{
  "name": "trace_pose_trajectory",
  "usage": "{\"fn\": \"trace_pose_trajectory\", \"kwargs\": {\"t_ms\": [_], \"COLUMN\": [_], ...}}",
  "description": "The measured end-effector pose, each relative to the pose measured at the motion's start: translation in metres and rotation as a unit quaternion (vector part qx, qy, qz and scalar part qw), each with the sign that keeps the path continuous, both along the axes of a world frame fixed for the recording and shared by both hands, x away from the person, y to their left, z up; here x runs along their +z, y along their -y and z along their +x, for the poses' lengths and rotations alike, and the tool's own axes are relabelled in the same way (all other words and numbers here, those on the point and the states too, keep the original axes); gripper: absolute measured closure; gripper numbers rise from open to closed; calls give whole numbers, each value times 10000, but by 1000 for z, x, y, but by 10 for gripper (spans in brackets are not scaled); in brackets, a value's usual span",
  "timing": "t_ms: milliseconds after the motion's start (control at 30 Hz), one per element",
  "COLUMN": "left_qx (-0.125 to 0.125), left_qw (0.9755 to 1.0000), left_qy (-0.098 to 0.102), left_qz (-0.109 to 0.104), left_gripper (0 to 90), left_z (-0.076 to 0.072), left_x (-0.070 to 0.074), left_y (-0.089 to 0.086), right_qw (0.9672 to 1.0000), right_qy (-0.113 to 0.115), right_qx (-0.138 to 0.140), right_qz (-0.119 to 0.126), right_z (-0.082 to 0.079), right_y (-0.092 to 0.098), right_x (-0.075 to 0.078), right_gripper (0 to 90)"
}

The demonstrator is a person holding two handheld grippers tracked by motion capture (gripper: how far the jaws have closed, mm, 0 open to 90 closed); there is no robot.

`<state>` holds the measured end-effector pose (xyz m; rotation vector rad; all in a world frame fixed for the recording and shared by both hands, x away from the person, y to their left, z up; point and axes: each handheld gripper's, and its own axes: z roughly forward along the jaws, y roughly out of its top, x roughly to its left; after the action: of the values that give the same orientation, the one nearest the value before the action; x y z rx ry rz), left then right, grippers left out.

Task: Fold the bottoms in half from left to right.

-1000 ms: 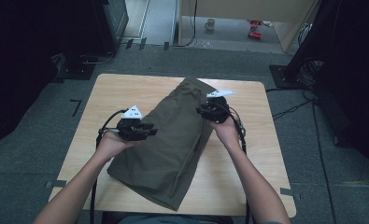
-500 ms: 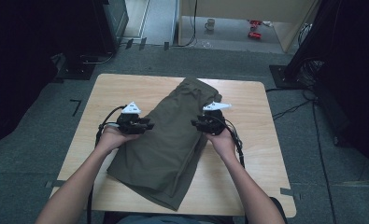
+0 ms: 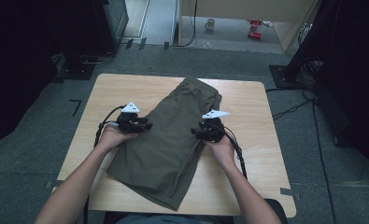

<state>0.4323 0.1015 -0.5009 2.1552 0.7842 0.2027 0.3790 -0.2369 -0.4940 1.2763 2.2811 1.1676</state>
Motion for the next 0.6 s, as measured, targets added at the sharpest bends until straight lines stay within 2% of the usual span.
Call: {"fn": "trace_pose_trajectory", "kwargs": {"t_ms": [267,400,433,467,567,600], "left_qx": [-18,-14,-2,-33,-22,-22], "left_qw": [10000,9999,9999,9999,9999,9999], "left_qy": [-27,-104,-87,-18,-115,-115], "left_qz": [68,134,128,158,91,91], "left_gripper": [580,557,552,539,529,528], "left_z": [0,-1,-2,-4,-4,-4], "left_x": [-5,-9,-10,-10,-10,-10], "left_y": [2,4,4,5,4,4], "right_qw": [9996,9996,9995,9990,9983,9984], "right_qy": [49,39,101,256,323,331], "right_qx": [9,-36,-61,-67,-72,-82], "right_qz": [-265,-275,-287,-363,-479,-444], "right_z": [-2,-3,-4,-7,-9,-8], "right_y": [2,1,1,0,-1,0], "right_x": [-15,-19,-21,-24,-27,-27], "right_gripper": [483,462,460,445,434,436]}}
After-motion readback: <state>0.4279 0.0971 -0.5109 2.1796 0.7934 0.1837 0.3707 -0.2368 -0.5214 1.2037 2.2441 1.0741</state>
